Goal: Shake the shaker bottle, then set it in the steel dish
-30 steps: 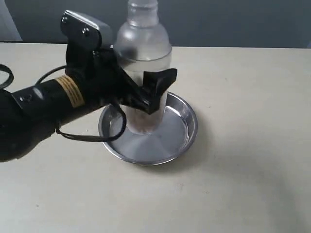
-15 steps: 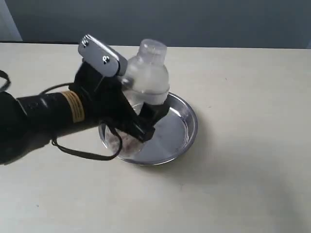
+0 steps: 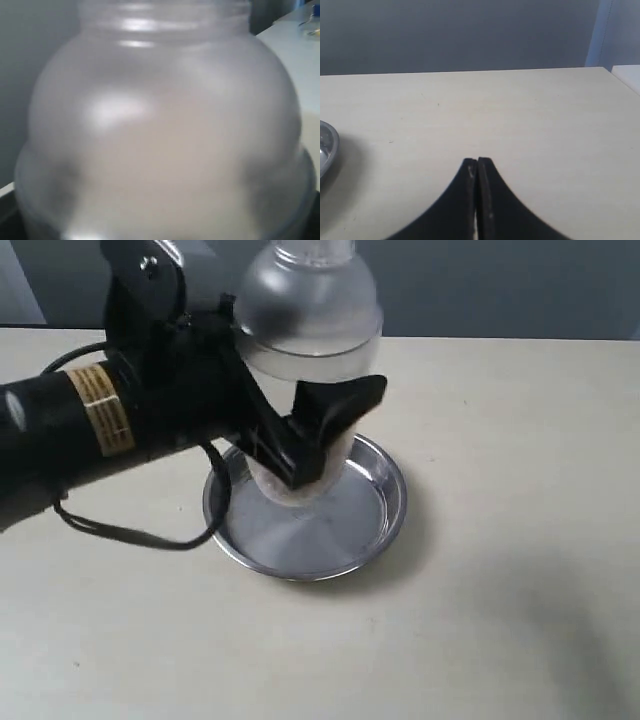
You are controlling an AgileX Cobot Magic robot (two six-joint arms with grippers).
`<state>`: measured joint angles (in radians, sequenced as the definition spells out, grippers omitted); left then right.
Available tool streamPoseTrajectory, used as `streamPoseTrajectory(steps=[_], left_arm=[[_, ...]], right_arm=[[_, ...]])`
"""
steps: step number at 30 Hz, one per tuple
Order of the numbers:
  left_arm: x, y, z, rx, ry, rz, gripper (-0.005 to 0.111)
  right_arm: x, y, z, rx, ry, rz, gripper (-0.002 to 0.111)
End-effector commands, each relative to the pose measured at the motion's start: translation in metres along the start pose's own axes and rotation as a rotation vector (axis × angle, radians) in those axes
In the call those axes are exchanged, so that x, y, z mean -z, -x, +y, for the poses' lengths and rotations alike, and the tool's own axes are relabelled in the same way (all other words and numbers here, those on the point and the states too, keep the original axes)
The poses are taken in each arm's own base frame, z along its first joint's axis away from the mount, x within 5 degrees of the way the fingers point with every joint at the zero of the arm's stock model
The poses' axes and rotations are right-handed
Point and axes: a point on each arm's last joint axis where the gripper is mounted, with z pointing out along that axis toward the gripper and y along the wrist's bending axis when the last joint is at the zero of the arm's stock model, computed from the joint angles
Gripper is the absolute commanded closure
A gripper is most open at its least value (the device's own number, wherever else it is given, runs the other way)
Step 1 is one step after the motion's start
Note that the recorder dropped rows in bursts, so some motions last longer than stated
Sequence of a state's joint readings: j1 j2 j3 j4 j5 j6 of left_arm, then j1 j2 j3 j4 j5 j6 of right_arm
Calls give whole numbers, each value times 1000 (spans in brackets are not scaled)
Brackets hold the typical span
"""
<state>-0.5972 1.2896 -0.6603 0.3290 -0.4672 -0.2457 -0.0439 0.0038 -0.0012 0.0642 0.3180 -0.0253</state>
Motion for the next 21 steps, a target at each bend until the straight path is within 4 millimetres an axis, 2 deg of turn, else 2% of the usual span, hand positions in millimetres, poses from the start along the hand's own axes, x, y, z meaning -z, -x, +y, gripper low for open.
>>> streamPoseTrajectory(steps=[1, 2, 5, 6, 8, 9, 10, 11, 13, 14, 15, 16, 18, 19, 20, 21], left_arm=[[9, -11, 64, 400, 479, -35, 107], [7, -9, 59, 370, 441, -31, 107], [-2, -4, 11, -5, 64, 25, 107], [-2, -5, 9, -33, 38, 38, 107], [-4, -13, 29, 124, 184, 61, 107], [-3, -17, 46, 291, 306, 41, 107], [-3, -20, 54, 408, 374, 16, 107], [-5, -19, 47, 351, 323, 23, 107], [-11, -17, 10, 14, 36, 76, 107], [-11, -18, -2, -63, -49, 89, 107], [-11, -20, -3, -27, -46, 112, 107], [-12, -24, 5, 16, 12, 141, 107], [-12, -35, 43, 307, 310, 122, 107], [-11, -37, 51, 407, 390, 100, 107], [-12, -37, 50, 386, 380, 96, 107], [-14, -32, 37, 253, 273, 105, 107]], right_arm=[[0, 1, 0, 3, -5, -16, 109], [0, 1, 0, 3, -5, -16, 109], [0, 1, 0, 3, -5, -16, 109], [0, 1, 0, 3, -5, -16, 109], [0, 1, 0, 3, -5, -16, 109], [0, 1, 0, 3, -5, -16, 109], [0, 1, 0, 3, -5, -16, 109], [0, 1, 0, 3, -5, -16, 109], [0, 1, 0, 3, -5, -16, 109], [0, 1, 0, 3, -5, -16, 109], [0, 1, 0, 3, -5, -16, 109], [0, 1, 0, 3, -5, -16, 109], [0, 1, 0, 3, -5, -16, 109], [0, 1, 0, 3, -5, -16, 109], [0, 1, 0, 3, -5, -16, 109], [0, 1, 0, 3, -5, -16, 109]])
